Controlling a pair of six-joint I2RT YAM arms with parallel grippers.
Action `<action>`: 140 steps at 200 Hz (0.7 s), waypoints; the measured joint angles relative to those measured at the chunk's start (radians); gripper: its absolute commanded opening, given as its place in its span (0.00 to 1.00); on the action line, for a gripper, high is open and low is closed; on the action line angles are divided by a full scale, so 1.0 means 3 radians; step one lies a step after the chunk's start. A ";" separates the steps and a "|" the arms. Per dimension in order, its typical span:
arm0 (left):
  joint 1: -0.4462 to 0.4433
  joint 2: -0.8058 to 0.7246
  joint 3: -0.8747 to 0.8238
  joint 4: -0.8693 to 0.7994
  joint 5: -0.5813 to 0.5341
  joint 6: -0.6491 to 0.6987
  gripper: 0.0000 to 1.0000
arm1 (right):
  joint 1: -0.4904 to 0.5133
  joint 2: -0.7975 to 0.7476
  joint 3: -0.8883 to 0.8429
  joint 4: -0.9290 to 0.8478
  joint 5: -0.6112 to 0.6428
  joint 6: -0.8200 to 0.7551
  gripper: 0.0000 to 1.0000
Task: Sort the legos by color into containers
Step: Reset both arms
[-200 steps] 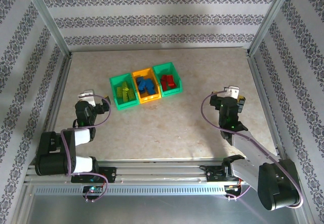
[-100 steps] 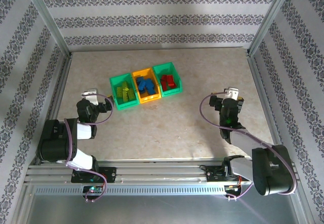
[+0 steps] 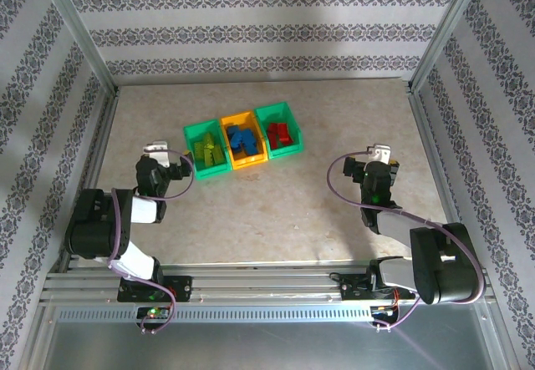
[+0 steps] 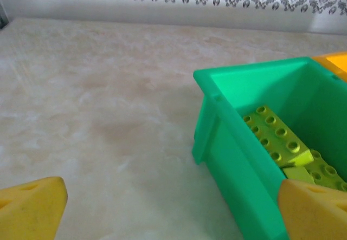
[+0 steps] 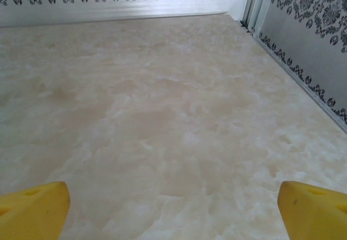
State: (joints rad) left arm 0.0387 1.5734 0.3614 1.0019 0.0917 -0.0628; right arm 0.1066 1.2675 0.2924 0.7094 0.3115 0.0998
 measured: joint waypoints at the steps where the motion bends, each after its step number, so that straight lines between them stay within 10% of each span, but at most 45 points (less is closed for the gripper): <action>1: -0.0001 0.0001 0.0001 0.0000 -0.0004 0.0001 0.99 | 0.0000 0.0001 0.0000 0.0005 -0.0001 -0.0004 0.98; 140: -0.0020 0.0014 0.0014 0.0004 -0.0151 0.0048 1.00 | -0.0181 0.0884 0.0095 0.0842 -0.0224 -0.0206 0.98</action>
State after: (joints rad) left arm 0.0326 1.5776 0.3656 1.0031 0.0463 -0.0483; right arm 0.0525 1.5326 0.3210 0.9619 0.2443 0.0380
